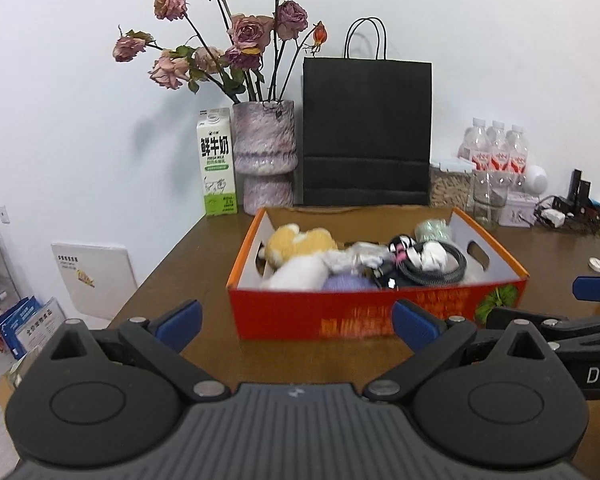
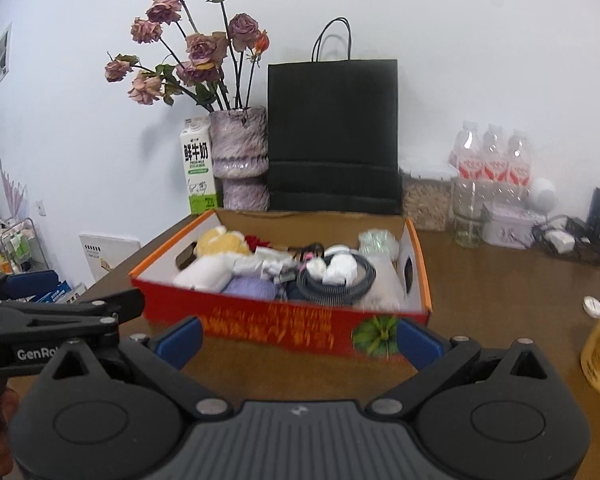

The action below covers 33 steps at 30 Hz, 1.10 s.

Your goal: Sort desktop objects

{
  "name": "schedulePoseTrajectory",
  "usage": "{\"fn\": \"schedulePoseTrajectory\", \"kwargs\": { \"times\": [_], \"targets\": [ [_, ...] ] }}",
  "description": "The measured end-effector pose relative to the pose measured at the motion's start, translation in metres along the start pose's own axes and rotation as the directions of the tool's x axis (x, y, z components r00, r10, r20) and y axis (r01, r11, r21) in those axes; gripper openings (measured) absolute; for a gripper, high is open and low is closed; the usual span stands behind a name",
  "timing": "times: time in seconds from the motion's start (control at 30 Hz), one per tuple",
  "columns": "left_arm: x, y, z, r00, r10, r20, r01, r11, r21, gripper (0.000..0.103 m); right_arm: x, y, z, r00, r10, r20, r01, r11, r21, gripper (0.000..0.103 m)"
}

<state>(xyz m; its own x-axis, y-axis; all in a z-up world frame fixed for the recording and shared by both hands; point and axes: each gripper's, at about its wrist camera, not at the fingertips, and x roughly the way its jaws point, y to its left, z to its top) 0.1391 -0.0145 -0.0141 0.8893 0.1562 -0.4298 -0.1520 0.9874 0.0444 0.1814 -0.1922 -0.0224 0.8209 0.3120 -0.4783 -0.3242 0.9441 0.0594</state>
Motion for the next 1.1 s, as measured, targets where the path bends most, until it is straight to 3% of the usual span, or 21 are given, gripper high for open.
{"fn": "schedulePoseTrajectory", "kwargs": {
  "times": [0.47,1.1],
  "targets": [
    [-0.047,-0.003,-0.037,0.997,0.051,-0.064,-0.052,0.999,-0.014,0.103,-0.051,0.013,-0.046,0.997,-0.051,-0.061,0.055,0.997,0.056,0.103],
    [-0.059,-0.004,-0.039,0.997,0.055,-0.056,-0.056,0.998,-0.004,0.103,-0.065,0.018,-0.05,0.996,-0.068,-0.053,0.07,0.997,0.045,0.103]
  ]
}}
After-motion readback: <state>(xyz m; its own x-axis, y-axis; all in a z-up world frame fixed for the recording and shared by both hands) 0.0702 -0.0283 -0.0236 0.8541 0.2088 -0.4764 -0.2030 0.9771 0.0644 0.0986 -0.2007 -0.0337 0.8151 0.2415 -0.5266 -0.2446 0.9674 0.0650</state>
